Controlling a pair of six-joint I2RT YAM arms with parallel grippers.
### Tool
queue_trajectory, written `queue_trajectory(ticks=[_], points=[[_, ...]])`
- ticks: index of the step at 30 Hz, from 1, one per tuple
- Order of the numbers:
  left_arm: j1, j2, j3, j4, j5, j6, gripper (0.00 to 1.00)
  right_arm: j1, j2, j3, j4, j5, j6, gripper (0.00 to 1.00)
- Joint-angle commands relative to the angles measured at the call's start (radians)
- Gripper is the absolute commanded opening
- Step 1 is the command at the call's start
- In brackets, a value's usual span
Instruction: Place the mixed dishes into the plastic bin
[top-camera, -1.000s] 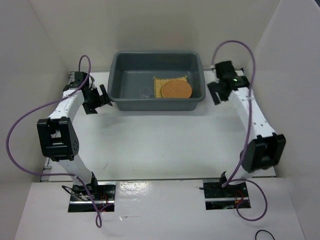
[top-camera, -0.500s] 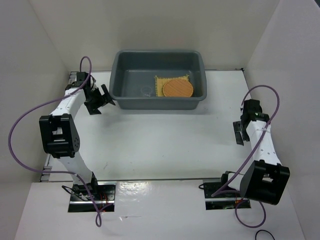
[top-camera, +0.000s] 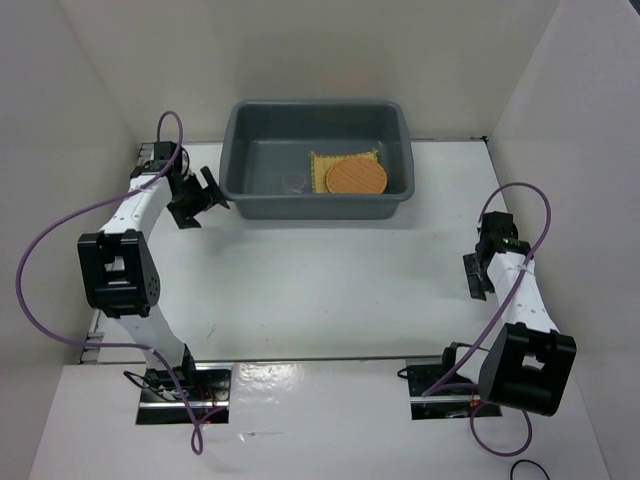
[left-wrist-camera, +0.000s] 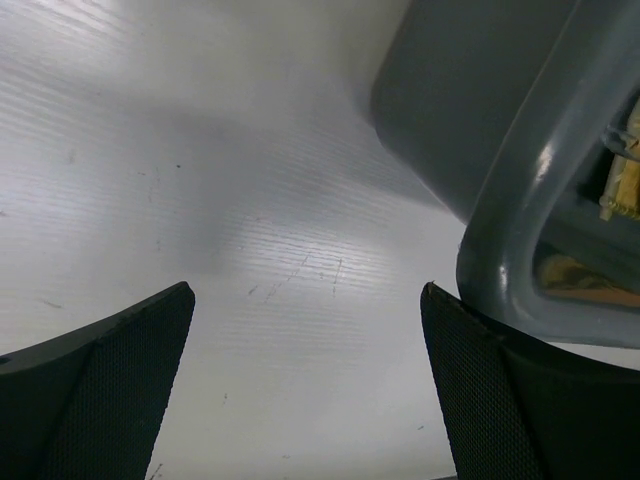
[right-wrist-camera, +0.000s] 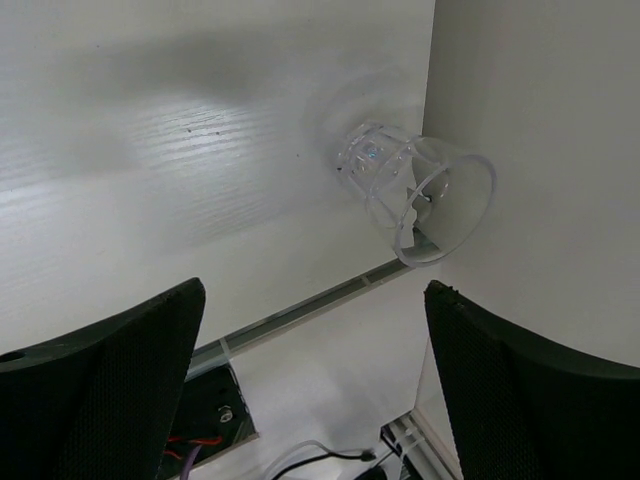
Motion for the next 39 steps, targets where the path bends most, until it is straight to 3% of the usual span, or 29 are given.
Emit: queue_trajectory(ticks=[1,8,16,24,39], points=[[-0.002,-0.118,0.019,0.021,-0.125,-0.039,1.00,-0.011,-0.005,-0.008,0.059,0.028,0.022,0.95],[-0.002,-0.208,0.108,-0.135,-0.574,-0.039,1.00,-0.034,0.096,0.024,0.020,-0.029,0.044,0.95],[-0.021,-0.271,0.082,-0.135,-0.719,-0.007,1.00,-0.065,0.156,0.098,0.030,-0.033,-0.001,0.94],[-0.030,-0.336,0.004,-0.135,-0.756,0.003,1.00,-0.090,0.222,0.116,0.076,0.013,-0.032,0.94],[-0.030,-0.354,-0.025,-0.126,-0.765,0.012,1.00,-0.151,0.289,0.127,0.066,-0.046,-0.044,0.91]])
